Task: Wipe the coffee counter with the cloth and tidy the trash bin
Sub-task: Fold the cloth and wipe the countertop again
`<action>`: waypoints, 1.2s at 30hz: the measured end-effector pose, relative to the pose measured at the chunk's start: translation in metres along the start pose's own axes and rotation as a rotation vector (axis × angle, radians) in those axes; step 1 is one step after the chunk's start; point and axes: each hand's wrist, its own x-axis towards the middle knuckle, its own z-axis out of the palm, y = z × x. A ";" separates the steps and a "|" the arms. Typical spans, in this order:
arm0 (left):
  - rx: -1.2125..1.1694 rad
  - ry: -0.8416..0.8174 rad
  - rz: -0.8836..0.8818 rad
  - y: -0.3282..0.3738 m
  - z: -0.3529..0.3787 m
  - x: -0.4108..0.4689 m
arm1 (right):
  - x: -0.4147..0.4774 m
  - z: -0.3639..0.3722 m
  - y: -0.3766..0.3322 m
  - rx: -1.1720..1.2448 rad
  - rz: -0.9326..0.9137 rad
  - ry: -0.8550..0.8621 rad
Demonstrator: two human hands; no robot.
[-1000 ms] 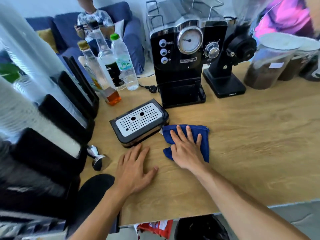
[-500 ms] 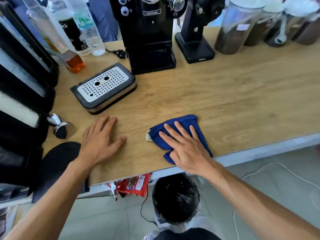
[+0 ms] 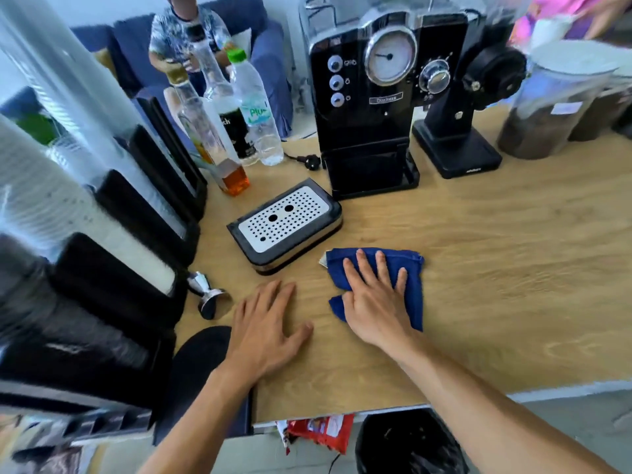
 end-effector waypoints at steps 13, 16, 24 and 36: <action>-0.017 0.041 0.008 -0.012 0.000 -0.008 | -0.061 -0.014 0.019 -0.099 -0.361 -0.118; -0.029 0.054 0.016 -0.009 0.004 -0.011 | -0.098 -0.022 0.051 -0.113 -0.338 -0.131; -0.023 0.029 0.034 -0.006 0.004 -0.011 | -0.104 -0.014 0.053 -0.094 -0.148 -0.035; -0.012 0.063 -0.009 -0.032 -0.002 -0.032 | 0.016 0.019 -0.042 -0.112 -0.154 -0.045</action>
